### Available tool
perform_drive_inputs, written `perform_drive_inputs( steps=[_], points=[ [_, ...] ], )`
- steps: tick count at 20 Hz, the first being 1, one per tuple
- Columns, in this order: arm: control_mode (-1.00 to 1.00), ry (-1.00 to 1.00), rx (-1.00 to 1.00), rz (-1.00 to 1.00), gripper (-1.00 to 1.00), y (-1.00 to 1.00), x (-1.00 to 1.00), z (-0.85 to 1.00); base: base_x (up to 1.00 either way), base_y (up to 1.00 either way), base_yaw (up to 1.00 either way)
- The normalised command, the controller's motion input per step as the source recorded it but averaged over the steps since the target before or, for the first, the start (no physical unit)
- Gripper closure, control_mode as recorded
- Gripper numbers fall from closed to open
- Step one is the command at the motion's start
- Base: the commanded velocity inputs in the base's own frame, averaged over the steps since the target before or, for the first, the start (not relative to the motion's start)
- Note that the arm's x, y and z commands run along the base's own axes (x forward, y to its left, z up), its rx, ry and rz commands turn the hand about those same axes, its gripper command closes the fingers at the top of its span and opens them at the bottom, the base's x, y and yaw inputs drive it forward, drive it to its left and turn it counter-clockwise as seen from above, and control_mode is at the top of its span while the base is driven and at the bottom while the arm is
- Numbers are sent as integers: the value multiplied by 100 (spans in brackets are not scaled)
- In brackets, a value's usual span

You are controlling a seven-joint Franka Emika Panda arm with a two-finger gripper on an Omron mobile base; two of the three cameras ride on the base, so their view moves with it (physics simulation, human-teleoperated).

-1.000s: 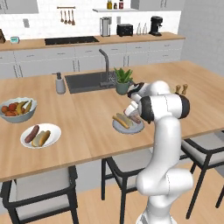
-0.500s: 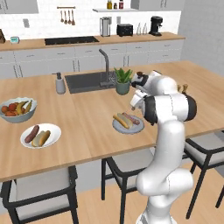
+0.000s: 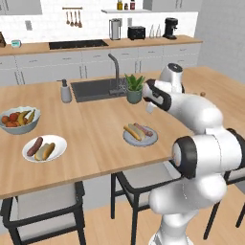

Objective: Place one bun and one sausage from the bowl on each plate.

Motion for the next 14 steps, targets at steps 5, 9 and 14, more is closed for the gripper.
perform_drive_inputs(
  steps=[5,9,14],
  points=[
    [-100,-68,-18,0,-100,52,-100,32,0,0,0],
    [-100,-38,-2,0,-100,17,-100,6,0,0,0],
    [-100,-23,0,0,-100,0,-100,0,0,0,0]
  ],
)
